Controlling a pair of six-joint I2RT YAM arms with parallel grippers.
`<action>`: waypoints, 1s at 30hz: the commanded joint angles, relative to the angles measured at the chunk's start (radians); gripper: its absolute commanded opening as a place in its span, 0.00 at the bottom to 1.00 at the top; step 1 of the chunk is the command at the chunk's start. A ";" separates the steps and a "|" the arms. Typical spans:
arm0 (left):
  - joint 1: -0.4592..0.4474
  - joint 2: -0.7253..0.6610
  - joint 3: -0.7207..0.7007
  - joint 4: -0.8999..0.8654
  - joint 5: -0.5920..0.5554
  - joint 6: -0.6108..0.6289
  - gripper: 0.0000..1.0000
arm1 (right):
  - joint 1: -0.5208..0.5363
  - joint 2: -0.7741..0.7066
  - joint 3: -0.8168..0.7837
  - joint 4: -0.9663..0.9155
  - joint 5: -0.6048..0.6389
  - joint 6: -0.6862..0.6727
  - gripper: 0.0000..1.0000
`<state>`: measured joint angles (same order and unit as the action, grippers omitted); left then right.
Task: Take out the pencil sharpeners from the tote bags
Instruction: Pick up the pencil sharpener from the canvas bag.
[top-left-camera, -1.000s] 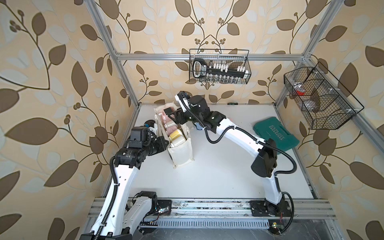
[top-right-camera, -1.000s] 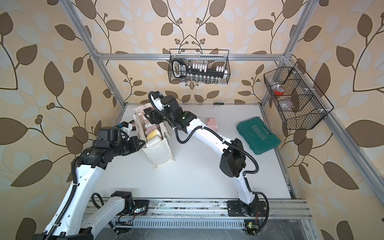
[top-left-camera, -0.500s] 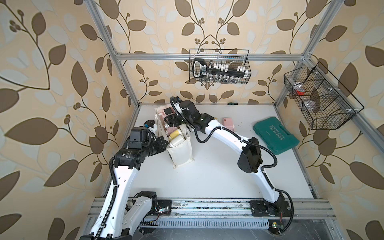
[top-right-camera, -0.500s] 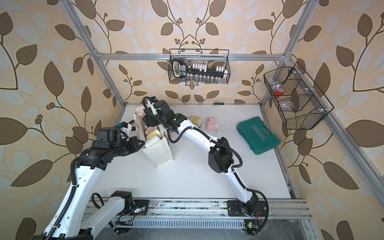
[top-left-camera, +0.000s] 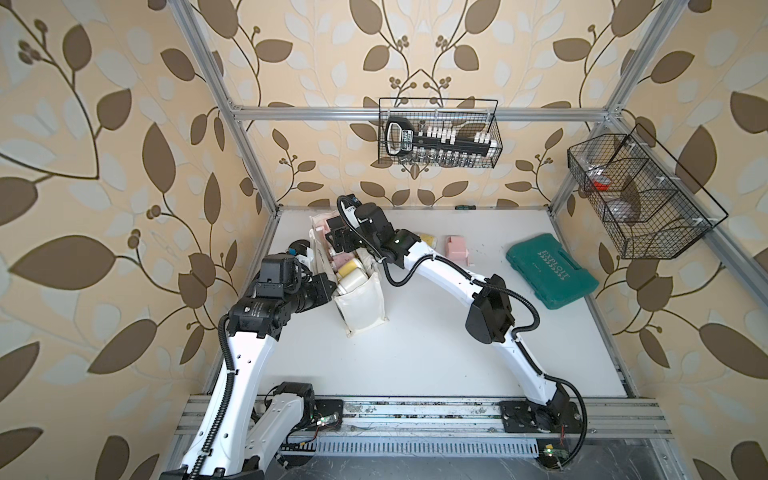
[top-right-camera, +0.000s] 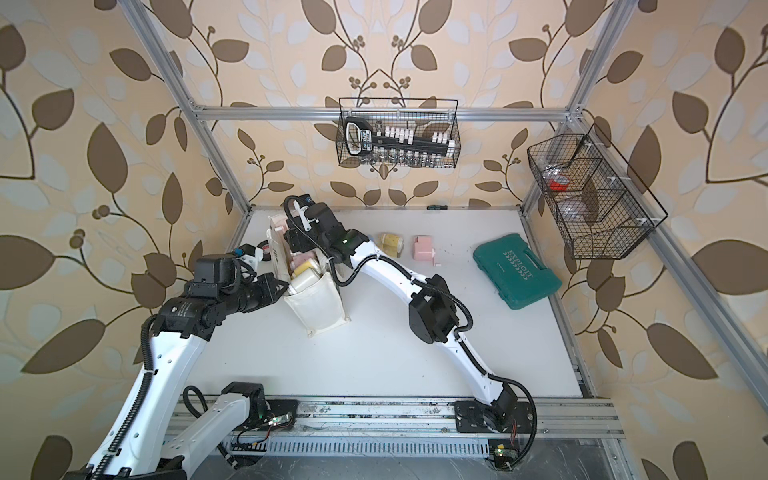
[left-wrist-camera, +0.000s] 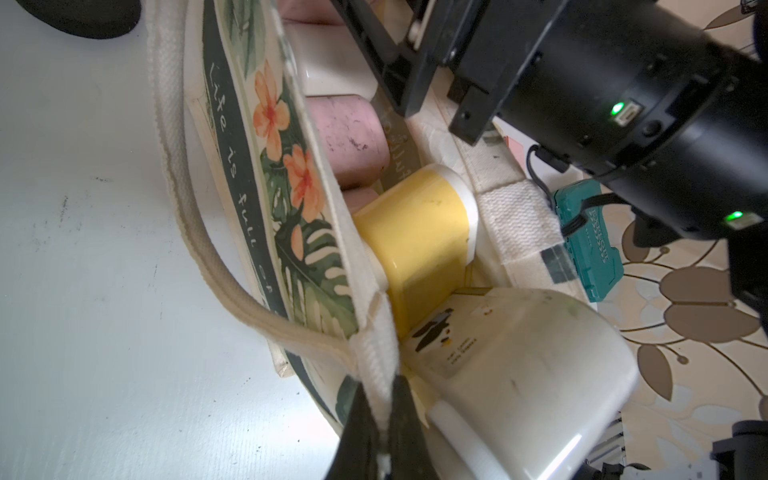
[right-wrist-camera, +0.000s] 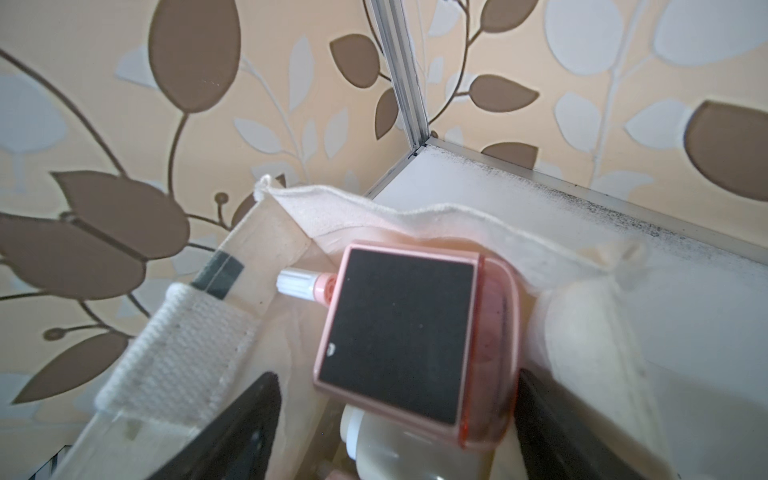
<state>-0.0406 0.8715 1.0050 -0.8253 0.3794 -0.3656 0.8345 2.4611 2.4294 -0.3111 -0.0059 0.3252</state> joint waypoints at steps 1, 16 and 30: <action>-0.008 -0.006 0.007 -0.064 -0.019 0.036 0.00 | -0.018 0.064 0.019 -0.011 0.023 0.021 0.86; -0.013 -0.008 0.006 -0.067 -0.019 0.037 0.00 | -0.029 0.101 0.013 0.036 0.090 0.052 0.68; -0.015 -0.009 -0.009 -0.055 -0.020 0.034 0.00 | -0.028 -0.103 -0.185 0.119 -0.001 0.032 0.40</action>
<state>-0.0471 0.8692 1.0050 -0.8337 0.3733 -0.3649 0.8188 2.4187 2.3054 -0.1604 0.0177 0.3614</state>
